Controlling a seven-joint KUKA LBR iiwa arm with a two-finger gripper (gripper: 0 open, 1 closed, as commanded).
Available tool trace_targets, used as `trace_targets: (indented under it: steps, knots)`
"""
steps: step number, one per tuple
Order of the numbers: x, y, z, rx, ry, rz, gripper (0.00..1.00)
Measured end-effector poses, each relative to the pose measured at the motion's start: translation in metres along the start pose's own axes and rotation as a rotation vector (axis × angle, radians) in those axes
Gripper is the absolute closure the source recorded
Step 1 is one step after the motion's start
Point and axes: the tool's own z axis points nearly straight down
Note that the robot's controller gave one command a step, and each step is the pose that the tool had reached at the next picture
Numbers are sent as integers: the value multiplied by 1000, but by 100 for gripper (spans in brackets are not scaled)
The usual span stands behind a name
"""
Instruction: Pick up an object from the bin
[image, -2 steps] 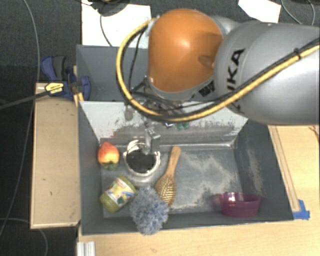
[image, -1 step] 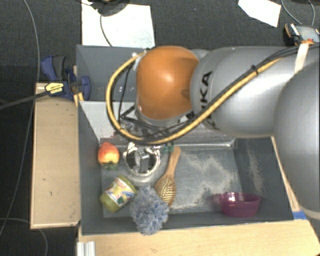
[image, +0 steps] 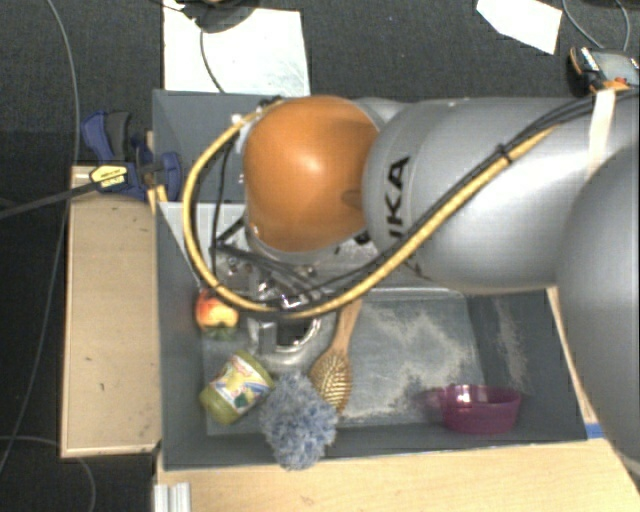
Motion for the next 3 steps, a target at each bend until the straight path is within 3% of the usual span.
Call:
trace_targets:
  steps: [1,2,3]
  knots:
    - [-3,-30,105,-2,24,59,0]
    - [45,-21,76,-3,-15,-157,0]
    - [16,-25,162,-1,8,-221,100]
